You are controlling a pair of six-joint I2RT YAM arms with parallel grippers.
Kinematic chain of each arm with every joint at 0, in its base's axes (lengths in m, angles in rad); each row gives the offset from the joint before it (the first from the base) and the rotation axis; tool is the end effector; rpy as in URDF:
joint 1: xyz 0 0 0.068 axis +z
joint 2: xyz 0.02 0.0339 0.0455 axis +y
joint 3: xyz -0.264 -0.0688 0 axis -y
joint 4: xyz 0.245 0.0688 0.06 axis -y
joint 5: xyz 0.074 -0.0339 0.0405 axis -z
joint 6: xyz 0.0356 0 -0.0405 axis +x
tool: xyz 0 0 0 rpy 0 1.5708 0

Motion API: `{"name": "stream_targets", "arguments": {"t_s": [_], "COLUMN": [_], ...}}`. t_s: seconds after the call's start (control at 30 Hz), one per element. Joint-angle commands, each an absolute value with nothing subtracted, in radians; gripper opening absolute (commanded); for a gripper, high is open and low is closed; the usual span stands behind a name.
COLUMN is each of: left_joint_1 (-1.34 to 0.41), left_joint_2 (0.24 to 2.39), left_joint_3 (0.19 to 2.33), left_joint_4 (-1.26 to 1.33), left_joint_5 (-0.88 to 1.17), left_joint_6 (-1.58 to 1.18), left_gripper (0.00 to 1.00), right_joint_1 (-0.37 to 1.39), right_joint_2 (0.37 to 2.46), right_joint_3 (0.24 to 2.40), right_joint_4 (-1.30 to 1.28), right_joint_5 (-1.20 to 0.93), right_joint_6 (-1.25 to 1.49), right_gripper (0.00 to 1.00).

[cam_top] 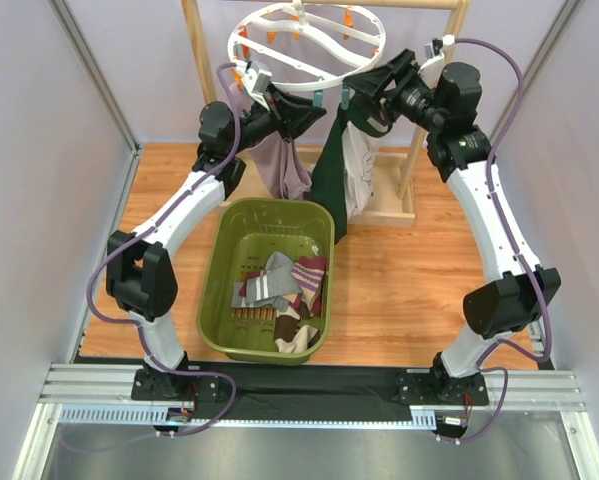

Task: Clip the socks to the hanger
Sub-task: Open the clamp at the hanger.

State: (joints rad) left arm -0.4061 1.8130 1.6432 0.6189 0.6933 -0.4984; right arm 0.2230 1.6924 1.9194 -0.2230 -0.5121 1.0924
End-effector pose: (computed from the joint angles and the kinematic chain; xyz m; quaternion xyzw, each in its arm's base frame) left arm 0.3826 -0.1893 0.4315 0.2643 0.5130 -0.5106 0.6374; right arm 0.3689 0.1016 0.4896 0.1248 0.6948 0.5604 0.4332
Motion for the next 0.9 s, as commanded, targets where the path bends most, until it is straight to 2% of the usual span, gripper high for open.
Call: {"name": "stream_targets", "arguments": {"t_s": [0.0, 0.1, 0.2, 0.33, 0.43, 0.47, 0.53, 0.57, 0.73, 0.8, 0.87], "left_joint_1": [-0.382, -0.368, -0.357, -0.351, -0.347, -0.347, -0.344, -0.342, -0.334, -0.336, -0.334], "left_joint_2": [1.835, 1.877, 1.916, 1.98, 2.017, 2.026, 2.045, 2.051, 2.075, 2.085, 2.091], "left_joint_3": [1.697, 1.715, 1.747, 1.799, 1.831, 1.836, 1.842, 1.842, 1.868, 1.885, 1.908], "left_joint_4": [0.669, 0.699, 0.735, 0.741, 0.744, 0.75, 0.778, 0.79, 0.871, 0.877, 0.877], "left_joint_5": [0.701, 0.73, 0.768, 0.821, 0.845, 0.856, 0.859, 0.859, 0.871, 0.874, 0.877], "left_joint_6": [-0.327, -0.278, -0.249, -0.216, -0.189, -0.184, -0.178, -0.182, -0.232, -0.25, -0.259], "left_gripper": [0.0, 0.0, 0.0, 0.0, 0.0, 0.0, 0.0, 0.0, 0.0, 0.0, 0.0], "right_joint_1": [0.215, 0.215, 0.215, 0.216, 0.216, 0.216, 0.218, 0.218, 0.218, 0.219, 0.218], "right_joint_2": [1.641, 1.606, 1.54, 1.509, 1.529, 1.542, 1.592, 1.614, 1.756, 1.81, 1.842], "right_joint_3": [1.852, 1.772, 1.633, 1.505, 1.419, 1.407, 1.381, 1.382, 1.486, 1.519, 1.57], "right_joint_4": [-0.199, -0.192, -0.069, 0.239, 0.455, 0.504, 0.694, 0.748, 0.874, 0.961, 0.94], "right_joint_5": [-0.555, -0.554, -0.558, -0.769, -0.865, -0.885, -0.963, -0.98, -0.997, -1.011, -1.023], "right_joint_6": [0.803, 0.684, 0.542, 0.386, 0.347, 0.342, 0.347, 0.359, 0.405, 0.434, 0.411], "right_gripper": [0.67, 0.67, 0.7, 0.68, 0.62, 0.54, 0.46, 0.42, 0.4, 0.41, 0.44]}}
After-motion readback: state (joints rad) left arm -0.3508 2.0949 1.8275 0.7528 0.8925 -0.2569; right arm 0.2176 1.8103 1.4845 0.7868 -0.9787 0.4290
